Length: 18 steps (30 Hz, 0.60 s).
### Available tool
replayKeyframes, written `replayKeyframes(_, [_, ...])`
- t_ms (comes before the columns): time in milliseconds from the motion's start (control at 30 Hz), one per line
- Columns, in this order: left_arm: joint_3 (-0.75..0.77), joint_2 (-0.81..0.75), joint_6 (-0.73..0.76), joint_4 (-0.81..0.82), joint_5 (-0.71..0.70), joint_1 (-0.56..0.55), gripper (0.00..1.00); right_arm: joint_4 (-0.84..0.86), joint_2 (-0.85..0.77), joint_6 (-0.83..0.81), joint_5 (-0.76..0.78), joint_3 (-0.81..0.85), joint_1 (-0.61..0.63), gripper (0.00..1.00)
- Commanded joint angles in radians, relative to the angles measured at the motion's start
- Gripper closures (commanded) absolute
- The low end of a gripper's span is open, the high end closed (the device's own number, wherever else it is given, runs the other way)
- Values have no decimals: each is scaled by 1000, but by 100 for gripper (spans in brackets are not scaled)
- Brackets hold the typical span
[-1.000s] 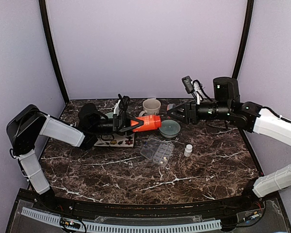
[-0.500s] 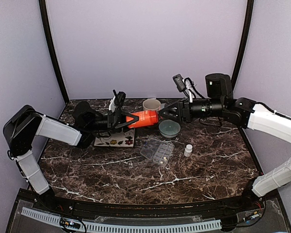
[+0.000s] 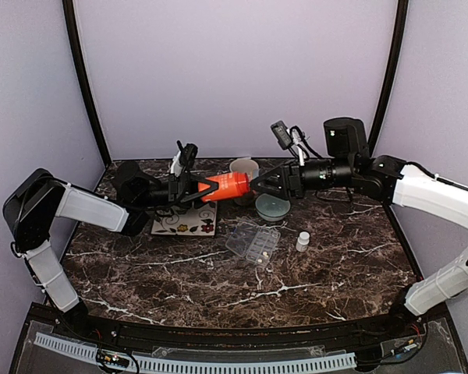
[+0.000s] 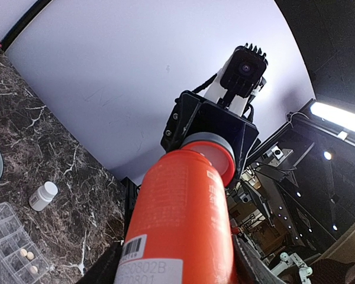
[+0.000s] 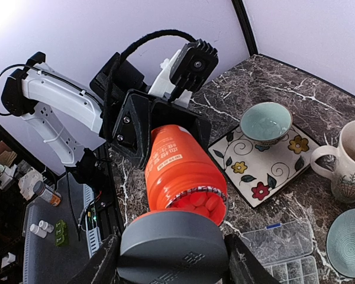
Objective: Sort the pills into containers
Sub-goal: Close the lid of the pill bottle on the pill bottle.
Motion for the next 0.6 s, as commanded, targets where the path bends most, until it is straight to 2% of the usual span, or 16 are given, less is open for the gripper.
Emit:
replayKeyframes(0, [14, -48, -13, 66, 25, 3, 100, 40, 14, -5, -28, 30, 9, 99])
replayKeyframes(567, [32, -34, -42, 87, 47, 4, 100, 63, 52, -4, -46, 46, 8, 99])
